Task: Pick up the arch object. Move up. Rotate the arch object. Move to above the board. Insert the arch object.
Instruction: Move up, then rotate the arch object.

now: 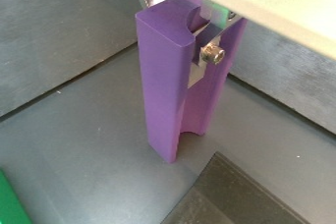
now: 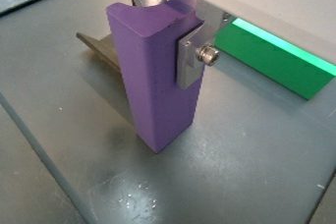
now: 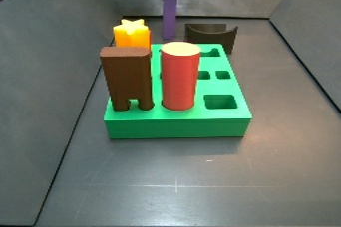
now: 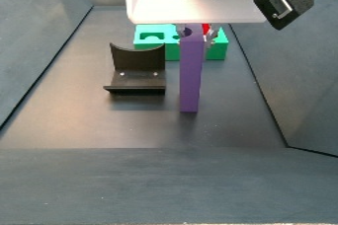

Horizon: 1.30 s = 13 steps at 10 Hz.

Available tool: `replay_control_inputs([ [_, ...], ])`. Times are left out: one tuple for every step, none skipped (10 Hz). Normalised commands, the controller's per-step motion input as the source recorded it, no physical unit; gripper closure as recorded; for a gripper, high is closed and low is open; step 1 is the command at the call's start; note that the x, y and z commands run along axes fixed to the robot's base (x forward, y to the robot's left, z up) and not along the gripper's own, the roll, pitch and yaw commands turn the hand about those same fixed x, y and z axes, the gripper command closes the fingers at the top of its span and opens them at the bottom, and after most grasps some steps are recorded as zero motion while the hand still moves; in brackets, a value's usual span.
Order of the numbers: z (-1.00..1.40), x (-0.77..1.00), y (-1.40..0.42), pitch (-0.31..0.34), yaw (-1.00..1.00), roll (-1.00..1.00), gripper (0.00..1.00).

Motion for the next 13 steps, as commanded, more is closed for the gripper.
replay_control_inputs([
  [0.86, 0.05, 0.07, -0.008, -0.01, 0.02, 1.00],
  [0.74, 0.02, 0.06, 0.026, -0.02, 0.03, 1.00],
  [0.54, 0.02, 0.03, 0.055, -0.02, 0.04, 1.00],
  [0.38, 0.02, 0.03, 0.073, -0.02, 0.05, 1.00],
  [0.27, 0.01, 0.02, 0.085, -0.02, 0.05, 1.00],
  [0.89, -0.55, -1.00, 0.000, 0.00, 0.00, 1.00],
  [0.88, -0.54, -1.00, -0.028, 0.01, 0.02, 1.00],
  [0.92, -0.56, -1.00, -0.061, 0.02, 0.06, 1.00],
  [0.87, -0.50, -0.89, -0.050, 0.02, 0.10, 1.00],
  [0.73, -0.37, -0.70, -0.027, 0.02, 0.11, 1.00],
  [0.53, -0.17, -0.43, -0.003, 0.02, 0.10, 1.00],
  [0.35, -0.07, -0.22, 0.044, 0.02, 0.10, 1.00],
  [-1.00, 0.00, 0.00, 0.087, 0.09, -0.24, 1.00],
])
